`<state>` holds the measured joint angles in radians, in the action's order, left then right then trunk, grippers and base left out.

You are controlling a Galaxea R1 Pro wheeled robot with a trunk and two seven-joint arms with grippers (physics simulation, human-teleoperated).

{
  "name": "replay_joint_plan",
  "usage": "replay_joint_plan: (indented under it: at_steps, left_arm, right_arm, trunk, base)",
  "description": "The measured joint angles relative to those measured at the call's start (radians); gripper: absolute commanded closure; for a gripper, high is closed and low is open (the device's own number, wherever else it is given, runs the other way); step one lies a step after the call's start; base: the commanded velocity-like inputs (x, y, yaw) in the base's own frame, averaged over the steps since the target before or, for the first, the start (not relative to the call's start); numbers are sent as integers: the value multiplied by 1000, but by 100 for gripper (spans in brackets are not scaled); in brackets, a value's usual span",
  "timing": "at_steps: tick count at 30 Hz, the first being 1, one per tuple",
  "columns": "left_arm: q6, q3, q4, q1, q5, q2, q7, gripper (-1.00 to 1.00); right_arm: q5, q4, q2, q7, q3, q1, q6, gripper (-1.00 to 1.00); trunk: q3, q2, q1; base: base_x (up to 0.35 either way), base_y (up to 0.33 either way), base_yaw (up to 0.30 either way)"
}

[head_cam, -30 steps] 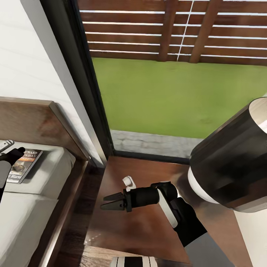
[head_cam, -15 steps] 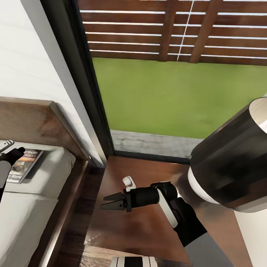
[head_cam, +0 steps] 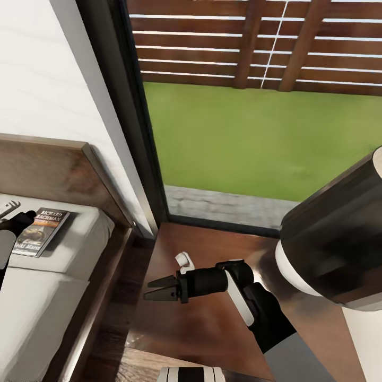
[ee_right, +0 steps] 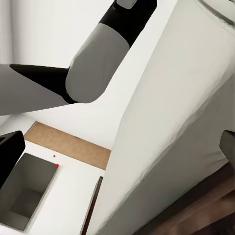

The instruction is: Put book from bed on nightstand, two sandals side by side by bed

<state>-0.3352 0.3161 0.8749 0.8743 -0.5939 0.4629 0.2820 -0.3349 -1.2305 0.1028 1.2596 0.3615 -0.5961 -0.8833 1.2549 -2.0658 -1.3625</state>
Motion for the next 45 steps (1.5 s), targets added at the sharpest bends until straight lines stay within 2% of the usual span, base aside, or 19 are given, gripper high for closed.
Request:
replay_joint_plan:
  at_steps: [24, 27, 38, 43, 45]
  left_arm:
    - [1, 0, -1, 0, 0, 0, 0, -100]
    - [1, 0, -1, 0, 0, 0, 1, -100]
    - [1, 0, -1, 0, 0, 0, 1, -100]
    - [1, 0, -1, 0, 0, 0, 0, -100]
    - [1, 0, -1, 0, 0, 0, 0, -100]
  right_arm:
    - [0, 0, 1, 0, 0, 0, 0, -100]
    - [0, 0, 1, 0, 0, 0, 0, -100]
    - [0, 1, 1, 0, 0, 0, 0, -100]
    - [0, 1, 0, 0, 0, 0, 0, -100]
    - [0, 1, 1, 0, 0, 0, 0, -100]
  trunk:
    - [0, 0, 0]
    - [9, -21, -11]
    - [9, -21, -11]
    - [25, -56, -31]
    - [25, -56, -31]
  base:
    - [0, 0, 0]
    - [0, 0, 0]
    - [0, 0, 0]
    - [0, 0, 0]
    - [0, 0, 0]
